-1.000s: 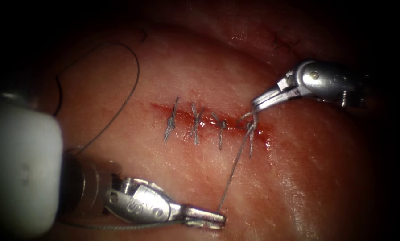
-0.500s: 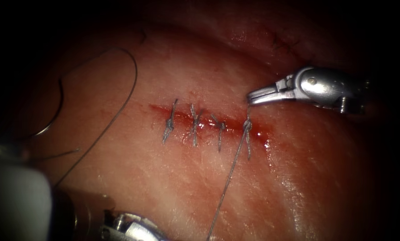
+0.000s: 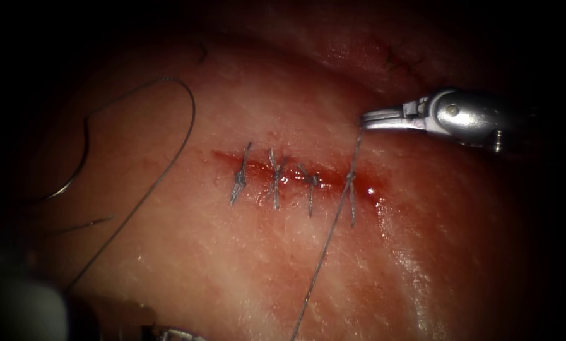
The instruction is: Wound Closure
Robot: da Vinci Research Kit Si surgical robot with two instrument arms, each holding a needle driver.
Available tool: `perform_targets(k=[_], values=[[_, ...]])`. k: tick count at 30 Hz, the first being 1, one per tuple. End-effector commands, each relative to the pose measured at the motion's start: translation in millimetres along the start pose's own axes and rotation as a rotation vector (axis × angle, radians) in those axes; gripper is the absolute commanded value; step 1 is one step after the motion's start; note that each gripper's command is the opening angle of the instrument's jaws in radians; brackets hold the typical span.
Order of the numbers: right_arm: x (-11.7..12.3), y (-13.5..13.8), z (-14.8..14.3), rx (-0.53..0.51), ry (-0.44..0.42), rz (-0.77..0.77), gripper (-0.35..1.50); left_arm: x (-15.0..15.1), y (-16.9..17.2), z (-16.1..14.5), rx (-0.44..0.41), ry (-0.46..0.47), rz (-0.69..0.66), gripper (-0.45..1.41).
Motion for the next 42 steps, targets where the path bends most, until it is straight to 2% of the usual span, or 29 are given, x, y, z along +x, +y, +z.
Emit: perform_targets(k=[1, 5, 10, 16, 19, 20, 21, 23, 24, 26, 30, 32, 33, 37, 40, 42], values=[[-1.1, -0.4, 0.9, 0.004, 0.000, -0.003, -0.35, -0.3, 0.9, 0.3, -0.003, 0.002, -0.005, -0.45], [-2.2, -1.0, 1.1, 0.001, -0.021, -0.016, -0.35, -0.3, 1.1, -0.1, -0.006, 0.003, -0.005, -0.45], [-2.7, -0.6, 0.7, -0.046, -0.055, -0.005, -0.35, -0.2, 1.3, -0.3, -0.011, 0.005, -0.010, -0.45], [-2.7, -1.2, 1.1, -0.046, -0.040, -0.006, -0.35, 0.2, 0.5, -0.4, -0.007, 0.005, -0.017, -0.45], [-1.9, -2.0, 0.8, -0.072, -0.008, 0.051, -0.33, 1.4, -0.7, -0.6, 0.005, 0.009, -0.036, -0.45], [-1.6, -2.2, 0.6, -0.090, -0.007, 0.060, 0.17, 2.0, -1.3, -0.7, 0.013, 0.010, -0.031, -0.45], [-1.0, -2.5, 0.2, -0.111, -0.004, 0.076, 0.59, 2.5, -1.8, -0.8, 0.016, 0.012, -0.024, -0.45], [0.0, -2.8, -0.6, -0.128, 0.020, 0.097, 0.79, 3.9, -3.1, -1.1, 0.030, 0.017, -0.016, -0.45], [1.2, -3.1, -1.7, -0.168, 0.042, 0.117, 1.15, 5.0, -4.1, -1.4, 0.042, 0.020, -0.005, -0.45], [2.7, -3.2, -3.4, -0.201, 0.059, 0.151, 1.30, 6.5, -5.8, -1.7, 0.055, 0.018, 0.005, -0.45], [4.6, -2.9, -7.1, -0.288, 0.072, 0.180, 1.35, 8.0, -8.4, -2.1, 0.066, 0.015, 0.021, -0.45], [4.9, -3.1, -7.7, -0.316, 0.071, 0.183, 1.35, 8.3, -8.9, -2.2, 0.069, 0.014, 0.022, -0.45], [5.4, -3.7, -8.0, -0.353, 0.052, 0.197, 1.40, 8.8, -10.3, -2.3, 0.074, 0.016, 0.028, -0.45], [6.8, -5.7, -6.9, -0.391, 0.058, 0.225, 1.33, 9.5, -13.2, -2.2, 0.089, 0.015, 0.036, -0.45], [8.4, -8.0, -3.8, -0.417, 0.078, 0.223, 1.18, 9.5, -16.6, -1.8, 0.106, 0.008, 0.052, -0.45], [8.5, -8.2, -3.1, -0.412, 0.084, 0.220, 1.15, 9.4, -17.0, -1.8, 0.107, 0.008, 0.050, -0.45]])
